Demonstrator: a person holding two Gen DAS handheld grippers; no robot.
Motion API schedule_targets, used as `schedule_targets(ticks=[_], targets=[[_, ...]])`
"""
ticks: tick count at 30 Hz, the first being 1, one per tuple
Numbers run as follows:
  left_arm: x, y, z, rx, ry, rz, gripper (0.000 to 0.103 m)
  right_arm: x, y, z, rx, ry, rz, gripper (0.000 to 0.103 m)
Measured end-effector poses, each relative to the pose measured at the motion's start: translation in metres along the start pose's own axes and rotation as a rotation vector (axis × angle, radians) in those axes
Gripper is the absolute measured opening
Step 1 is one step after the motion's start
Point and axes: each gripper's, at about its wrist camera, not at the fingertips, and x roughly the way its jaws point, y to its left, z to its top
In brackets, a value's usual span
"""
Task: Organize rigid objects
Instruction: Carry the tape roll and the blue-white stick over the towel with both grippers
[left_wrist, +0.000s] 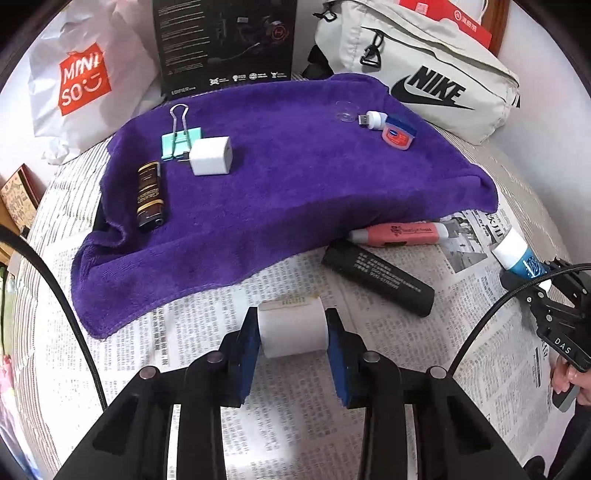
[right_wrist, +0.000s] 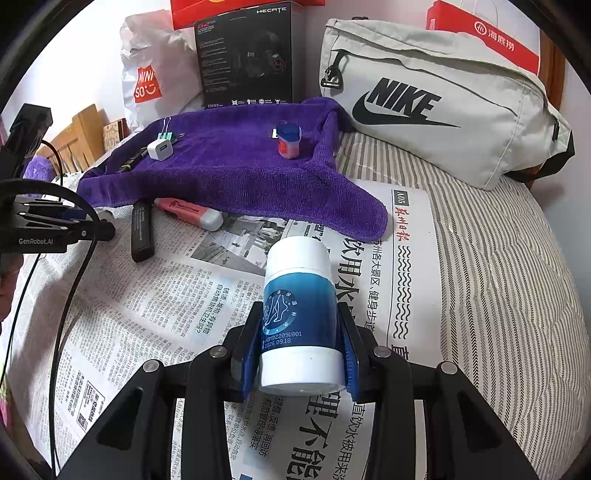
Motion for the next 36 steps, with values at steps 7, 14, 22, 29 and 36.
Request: schedule_targets(ticks=[7, 14, 22, 29, 36], targets=[[-0.008, 0.016, -0.003, -0.010, -0.004, -0.013, 0.033, 0.000, -0.003, 0.007, 0.009, 0.026, 0.038, 0.036], [-0.015, 0.024, -0.005, -0.030, -0.023, -0.033, 0.033, -0.003, -0.005, 0.013, 0.032, 0.037, 0.092, 0.036], [-0.024, 0.035, -0.005, -0.045, -0.049, -0.055, 0.033, -0.014, 0.004, 0.023, 0.010, 0.016, 0.117, 0.036], [-0.036, 0.044, -0.001, -0.056, -0.077, -0.059, 0.033, -0.023, 0.017, 0.042, -0.028, -0.015, 0.151, 0.036], [-0.041, 0.051, 0.010, -0.066, -0.092, -0.062, 0.033, -0.024, 0.024, 0.068, -0.048, -0.044, 0.174, 0.036]])
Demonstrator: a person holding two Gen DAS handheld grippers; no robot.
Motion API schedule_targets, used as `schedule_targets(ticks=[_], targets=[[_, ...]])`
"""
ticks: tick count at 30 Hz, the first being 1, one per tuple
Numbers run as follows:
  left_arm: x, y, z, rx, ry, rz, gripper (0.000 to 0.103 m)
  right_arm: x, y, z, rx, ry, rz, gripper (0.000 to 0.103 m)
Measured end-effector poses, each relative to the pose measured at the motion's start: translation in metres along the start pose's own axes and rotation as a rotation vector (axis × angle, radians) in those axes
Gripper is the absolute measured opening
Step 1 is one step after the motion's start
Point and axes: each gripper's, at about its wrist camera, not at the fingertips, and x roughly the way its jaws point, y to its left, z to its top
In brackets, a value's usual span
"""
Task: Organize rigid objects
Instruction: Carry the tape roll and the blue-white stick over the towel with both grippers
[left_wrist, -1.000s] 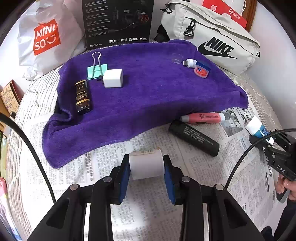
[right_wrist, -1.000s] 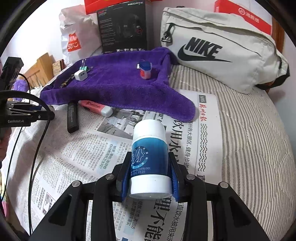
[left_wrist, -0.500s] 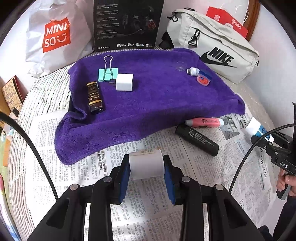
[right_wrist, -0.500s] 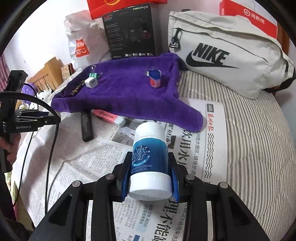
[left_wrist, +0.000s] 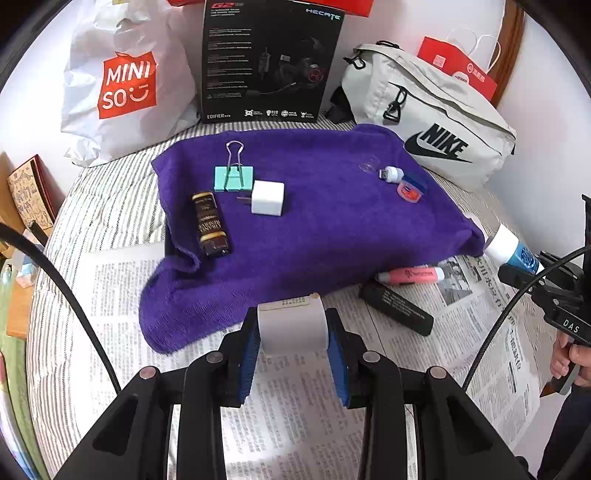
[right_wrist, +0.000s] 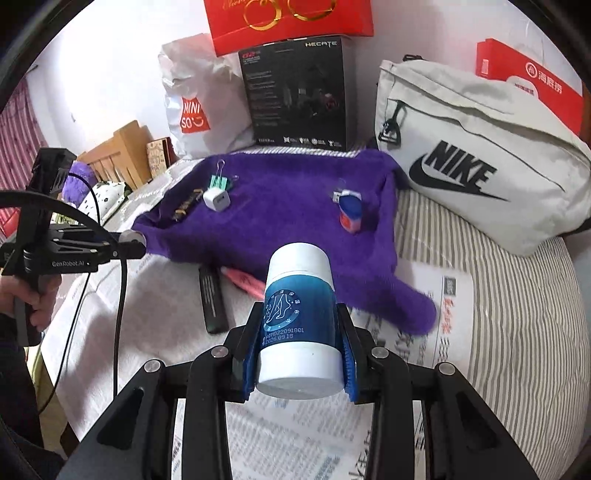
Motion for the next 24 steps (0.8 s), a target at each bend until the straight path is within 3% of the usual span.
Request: schedule_targets(ticks=[9, 17, 24], targets=[[-0.001, 0.015, 0.019, -0.008, -0.015, 0.020, 0.033, 0.016, -0.011, 0.036, 0.007, -0.006, 0.000, 0.036], [0.011, 0.025, 0.029, -0.011, -0.003, 0.017, 0.033, 0.061, -0.019, 0.068, -0.040, 0.049, -0.001, 0.036], [0.022, 0.034, 0.036, -0.023, 0.005, 0.008, 0.033, 0.097, -0.022, 0.076, -0.063, 0.113, 0.003, 0.036]])
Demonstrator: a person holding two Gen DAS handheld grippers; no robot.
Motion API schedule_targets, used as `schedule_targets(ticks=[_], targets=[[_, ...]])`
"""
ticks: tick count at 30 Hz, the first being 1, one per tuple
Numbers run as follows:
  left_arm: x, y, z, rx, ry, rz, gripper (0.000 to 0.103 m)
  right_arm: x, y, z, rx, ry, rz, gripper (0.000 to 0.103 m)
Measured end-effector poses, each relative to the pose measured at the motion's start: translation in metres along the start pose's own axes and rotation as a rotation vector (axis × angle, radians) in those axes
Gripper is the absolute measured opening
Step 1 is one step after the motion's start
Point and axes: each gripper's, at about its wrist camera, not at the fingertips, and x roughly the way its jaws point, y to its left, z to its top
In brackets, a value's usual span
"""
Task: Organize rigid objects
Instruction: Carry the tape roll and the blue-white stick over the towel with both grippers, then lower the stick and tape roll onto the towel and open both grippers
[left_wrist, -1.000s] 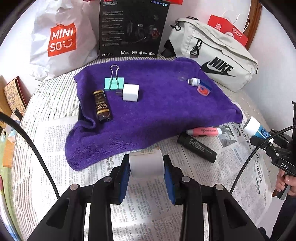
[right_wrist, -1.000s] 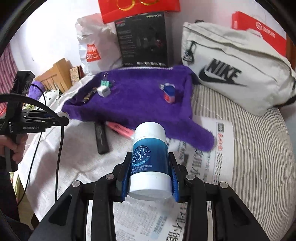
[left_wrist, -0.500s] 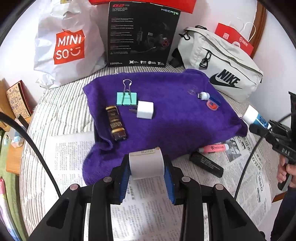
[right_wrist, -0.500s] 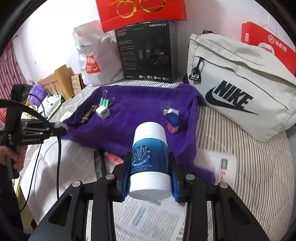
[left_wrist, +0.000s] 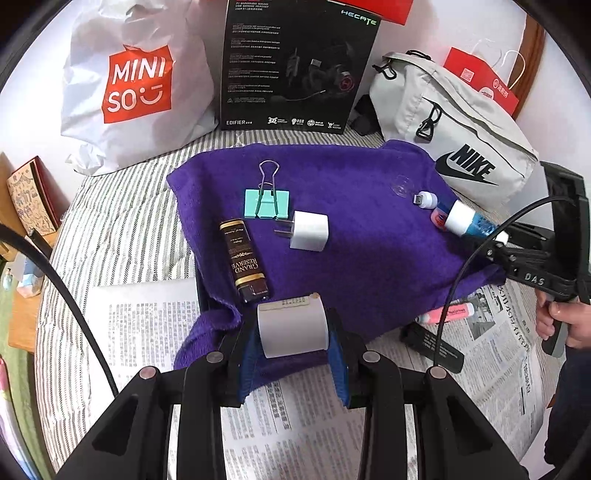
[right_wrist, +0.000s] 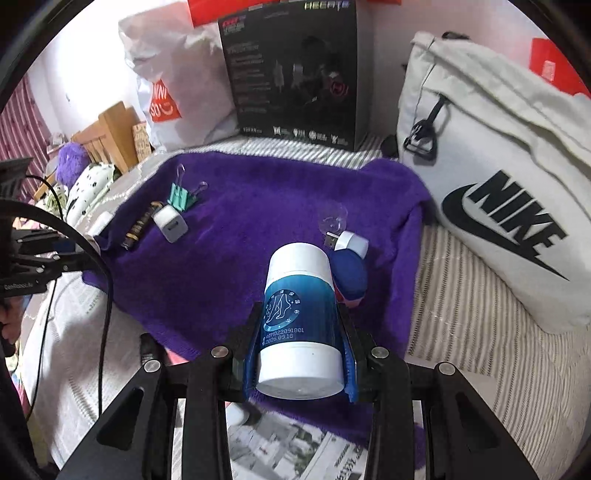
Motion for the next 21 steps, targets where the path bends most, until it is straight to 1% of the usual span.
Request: schedule_targets(ticks=[13, 21], targets=[[0.016, 0.006, 0.010, 0.008, 0.016, -0.011, 0.033, 0.029, -0.003, -0.001, -0.018, 0.055, -0.019, 0.036], [0.022, 0.006, 0.010, 0.012, 0.029, -0.017, 0.033, 0.033, 0.000, -0.002, -0.045, 0.063, -0.024, 0.036]])
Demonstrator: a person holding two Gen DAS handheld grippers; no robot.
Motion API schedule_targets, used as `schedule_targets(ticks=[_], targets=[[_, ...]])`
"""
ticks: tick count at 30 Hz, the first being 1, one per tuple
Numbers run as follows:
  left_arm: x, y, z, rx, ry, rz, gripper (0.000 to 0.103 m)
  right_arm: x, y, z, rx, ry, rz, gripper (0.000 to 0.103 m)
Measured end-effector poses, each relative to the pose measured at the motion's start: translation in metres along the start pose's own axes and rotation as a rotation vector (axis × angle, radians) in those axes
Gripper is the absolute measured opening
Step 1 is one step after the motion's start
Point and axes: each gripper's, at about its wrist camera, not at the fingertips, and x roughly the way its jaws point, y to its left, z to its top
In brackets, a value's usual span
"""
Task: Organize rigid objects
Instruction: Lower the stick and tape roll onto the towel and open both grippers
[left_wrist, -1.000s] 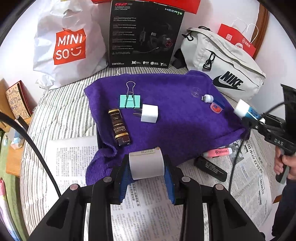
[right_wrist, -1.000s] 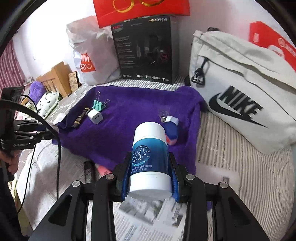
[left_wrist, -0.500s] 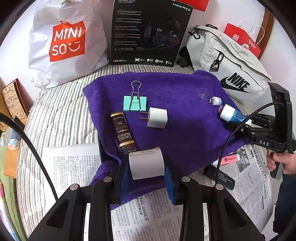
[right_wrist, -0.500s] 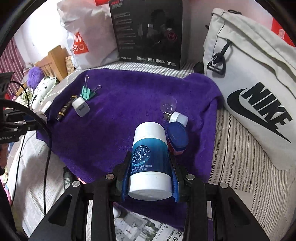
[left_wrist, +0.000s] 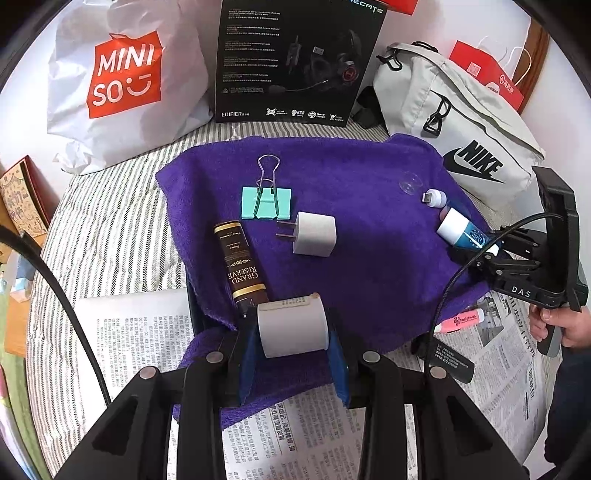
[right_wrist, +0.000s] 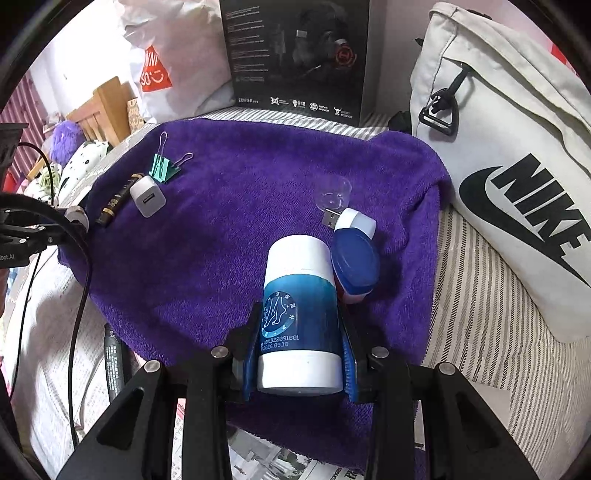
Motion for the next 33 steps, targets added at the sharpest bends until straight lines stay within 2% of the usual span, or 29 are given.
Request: schedule_targets(ticks=[8, 18, 33], targets=[[0.011, -0.003, 0.004, 0.002, 0.017, 0.000, 0.033, -0.002, 0.000, -0.001, -0.011, 0.002, 0.037, 0.040], [0.024, -0.007, 0.019, 0.012, 0.026, 0.008, 0.033, -0.020, -0.003, -0.009, 0.008, 0.001, 0.028, 0.048], [0.047, -0.020, 0.034, 0.082, 0.060, 0.060, 0.033, -0.052, -0.005, -0.030, 0.092, -0.061, 0.036, 0.052]])
